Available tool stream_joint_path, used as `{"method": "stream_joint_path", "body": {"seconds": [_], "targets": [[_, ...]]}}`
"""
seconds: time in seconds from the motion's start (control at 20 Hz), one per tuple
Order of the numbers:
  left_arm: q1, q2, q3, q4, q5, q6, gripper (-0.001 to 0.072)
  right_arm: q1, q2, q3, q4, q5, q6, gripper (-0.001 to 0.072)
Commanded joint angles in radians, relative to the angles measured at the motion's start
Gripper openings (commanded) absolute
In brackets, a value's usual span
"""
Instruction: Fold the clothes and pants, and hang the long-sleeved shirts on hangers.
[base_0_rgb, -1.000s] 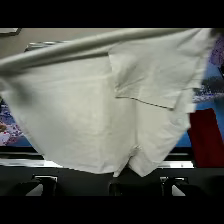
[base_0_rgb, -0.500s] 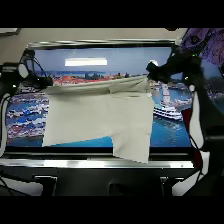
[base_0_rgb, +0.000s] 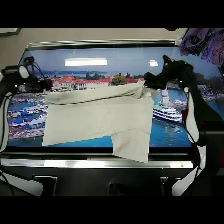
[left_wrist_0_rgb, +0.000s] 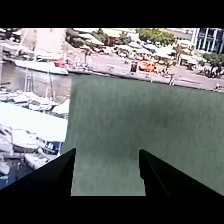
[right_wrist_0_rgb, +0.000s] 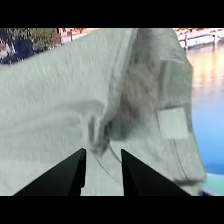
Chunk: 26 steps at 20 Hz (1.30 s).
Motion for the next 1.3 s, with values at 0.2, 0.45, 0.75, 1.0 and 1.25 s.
{"method": "stream_joint_path", "body": {"seconds": [0.2,0.45,0.75,1.0,1.25], "targets": [[0.238,0.317,-0.314,-0.278,-0.11,0.145,0.0468,-0.253,0.266,-0.402,0.192,-0.279,-0.291,0.0322],[0.33,0.526,-0.581,-0.283,-0.055,0.145,0.0469,-0.262,0.364,-0.815,0.212,-0.198,-0.372,0.0427],[0.333,0.534,-0.594,-0.283,-0.055,0.145,0.0469,-0.204,0.363,-0.974,0.238,-0.055,-0.43,0.0425],[0.333,0.534,-0.594,-0.294,-0.1,0.096,0.0465,-0.119,0.34,-0.983,0.262,0.015,-0.426,0.031],[0.47,0.59,-0.766,-0.369,-0.122,0.238,0.0465,-0.113,0.342,-0.98,0.27,0.022,-0.436,0.0033]]}}
